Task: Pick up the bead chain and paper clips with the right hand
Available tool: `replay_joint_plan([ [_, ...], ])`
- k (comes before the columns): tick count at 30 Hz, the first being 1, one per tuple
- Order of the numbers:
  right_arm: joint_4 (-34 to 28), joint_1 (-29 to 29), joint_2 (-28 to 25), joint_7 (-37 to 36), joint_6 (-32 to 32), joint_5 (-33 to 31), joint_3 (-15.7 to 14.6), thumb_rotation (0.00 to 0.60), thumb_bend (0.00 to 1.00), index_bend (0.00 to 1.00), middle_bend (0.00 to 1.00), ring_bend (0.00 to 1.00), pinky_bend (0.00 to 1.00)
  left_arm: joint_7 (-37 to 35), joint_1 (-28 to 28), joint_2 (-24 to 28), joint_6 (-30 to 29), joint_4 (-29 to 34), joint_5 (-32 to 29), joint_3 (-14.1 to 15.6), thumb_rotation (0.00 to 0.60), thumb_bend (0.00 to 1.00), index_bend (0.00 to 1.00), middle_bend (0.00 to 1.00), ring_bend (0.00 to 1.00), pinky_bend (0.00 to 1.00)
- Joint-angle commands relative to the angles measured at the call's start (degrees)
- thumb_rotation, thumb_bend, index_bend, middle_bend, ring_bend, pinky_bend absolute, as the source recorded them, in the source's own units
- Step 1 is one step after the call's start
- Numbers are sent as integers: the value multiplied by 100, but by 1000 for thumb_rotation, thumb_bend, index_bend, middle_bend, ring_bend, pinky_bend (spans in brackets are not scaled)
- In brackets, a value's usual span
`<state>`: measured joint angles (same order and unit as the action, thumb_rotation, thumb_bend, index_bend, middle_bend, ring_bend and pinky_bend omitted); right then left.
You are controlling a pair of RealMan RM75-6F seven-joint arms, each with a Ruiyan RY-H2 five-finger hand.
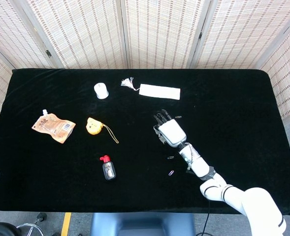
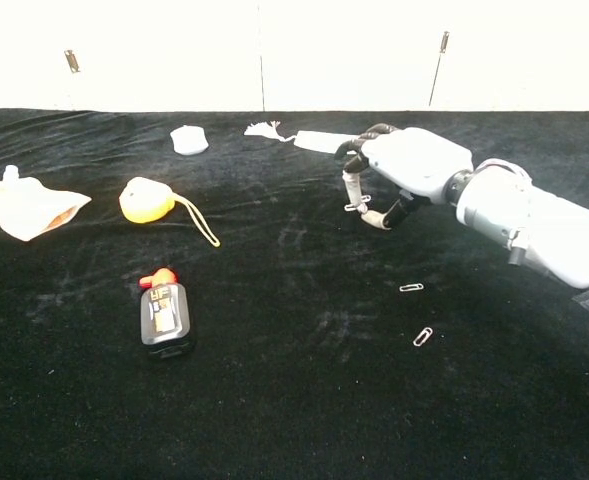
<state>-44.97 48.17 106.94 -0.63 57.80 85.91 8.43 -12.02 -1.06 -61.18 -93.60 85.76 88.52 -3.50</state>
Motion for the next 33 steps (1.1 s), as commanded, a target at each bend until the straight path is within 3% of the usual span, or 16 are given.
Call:
replay_joint_plan([
  [1,-375,-157,-238,5,234,66,-78,600,444,879,174,116,0,49,-3,-13,4,9,8,3,600,521,0,0,0,0],
  [13,-2187,-936,-1234,601,1090,404,-618,600,445,879,181,130,0,317,-34,-60,-10,92,80,1,600,522,0,0,0,0],
  [18,-3027,-1544,-1746,1117,1728,768,-1138,600,445,879,182,128,0,525,-62,-110,-22,148,233,57,600,522,0,0,0,0],
  [26,-3186,-2055,-1885,1312,2105,1083,-1529,600,445,879,182,130,0,663,-16,-151,-154,186,397,126,600,521,0,0,0,0],
  [33,-2961,-2180,-1749,1042,2081,1119,-1493,600,444,879,184,129,0,686,5,-164,-206,192,476,165,600,522,0,0,0,0],
])
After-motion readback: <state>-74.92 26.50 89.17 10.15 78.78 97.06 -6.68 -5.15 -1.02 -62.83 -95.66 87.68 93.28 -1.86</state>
